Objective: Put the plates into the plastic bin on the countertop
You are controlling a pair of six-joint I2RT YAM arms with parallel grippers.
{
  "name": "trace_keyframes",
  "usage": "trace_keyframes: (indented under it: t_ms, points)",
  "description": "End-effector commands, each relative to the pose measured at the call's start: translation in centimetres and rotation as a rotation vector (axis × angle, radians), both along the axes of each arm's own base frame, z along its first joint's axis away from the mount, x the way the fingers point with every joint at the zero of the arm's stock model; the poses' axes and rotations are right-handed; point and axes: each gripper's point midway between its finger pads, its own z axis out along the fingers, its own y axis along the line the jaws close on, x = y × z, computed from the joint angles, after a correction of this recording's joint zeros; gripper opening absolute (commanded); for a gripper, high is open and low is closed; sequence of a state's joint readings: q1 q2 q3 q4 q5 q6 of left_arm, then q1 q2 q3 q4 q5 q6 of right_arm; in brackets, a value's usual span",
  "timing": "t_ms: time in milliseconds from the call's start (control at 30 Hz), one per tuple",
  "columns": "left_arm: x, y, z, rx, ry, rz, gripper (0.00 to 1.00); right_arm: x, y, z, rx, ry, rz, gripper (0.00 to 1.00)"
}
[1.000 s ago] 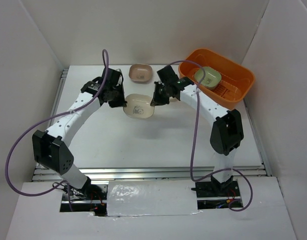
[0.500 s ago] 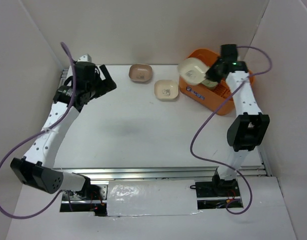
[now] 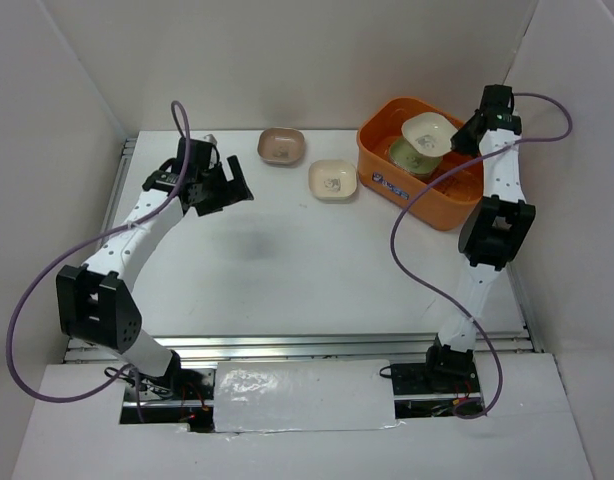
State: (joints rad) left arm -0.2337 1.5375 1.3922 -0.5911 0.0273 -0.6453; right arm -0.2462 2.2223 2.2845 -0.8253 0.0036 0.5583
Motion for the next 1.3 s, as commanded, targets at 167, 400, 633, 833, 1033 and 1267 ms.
trace_keyframes:
  t_ms: [167,400,633,833,1033,1267]
  points:
    - [2.6,-3.7,2.1,-0.057,-0.084,-0.137,0.99,3.4,-1.1,1.5,-0.018,-0.140,0.087,0.05]
    - [8.4,-7.7,0.8,-0.196,-0.070,-0.174,0.99,3.0,2.2,8.5,0.061,-0.303,0.202,1.00]
    - [16.5,-12.6,-3.0,-0.347,-0.146,-0.161,0.99,-2.4,8.1,16.3,0.085,-0.437,0.306,1.00]
    - [20.7,-16.3,-5.5,-0.383,-0.171,-0.161,0.99,-9.2,12.5,15.2,0.202,-0.398,0.375,1.00]
    - [22.4,-17.7,-9.3,-0.326,-0.170,-0.146,0.98,-16.5,17.3,15.6,0.268,-0.458,0.489,1.00]
    - [20.5,-17.8,-15.2,-0.109,-0.083,-0.090,0.75,-19.3,18.3,18.8,0.283,-0.500,0.515,1.00]
